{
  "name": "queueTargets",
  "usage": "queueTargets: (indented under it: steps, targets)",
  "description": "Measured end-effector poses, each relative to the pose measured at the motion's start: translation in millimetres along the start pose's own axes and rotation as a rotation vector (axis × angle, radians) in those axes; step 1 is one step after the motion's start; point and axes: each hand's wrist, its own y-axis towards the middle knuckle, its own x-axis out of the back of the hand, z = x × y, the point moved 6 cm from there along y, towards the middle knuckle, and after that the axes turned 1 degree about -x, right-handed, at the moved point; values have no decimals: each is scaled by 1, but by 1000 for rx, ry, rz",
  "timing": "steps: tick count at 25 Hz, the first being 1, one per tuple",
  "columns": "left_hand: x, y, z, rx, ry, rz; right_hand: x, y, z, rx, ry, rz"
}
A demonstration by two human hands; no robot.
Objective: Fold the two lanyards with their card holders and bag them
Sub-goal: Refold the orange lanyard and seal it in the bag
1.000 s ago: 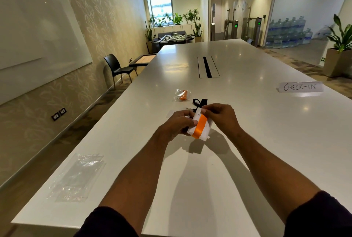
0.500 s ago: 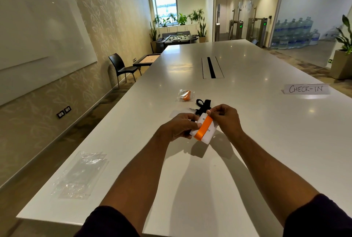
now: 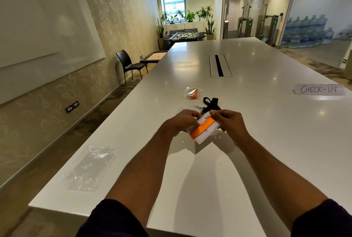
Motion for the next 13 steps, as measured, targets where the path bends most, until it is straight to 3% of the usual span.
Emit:
queueTargets:
  steps: [4,7,10,13]
  targets:
    - [8,-2,12,42,76,1,-13,-1,-12,-82,-68,171]
    - [17,0,17,40,188,-31,-16,-2,-29,-152,-47,133]
    - [44,-5,17,-21,498,-187,-17,-6,-47,-243,11,50]
    - [82,-25,28,116,922,-353,-15,-6,-54,-247,8,-6]
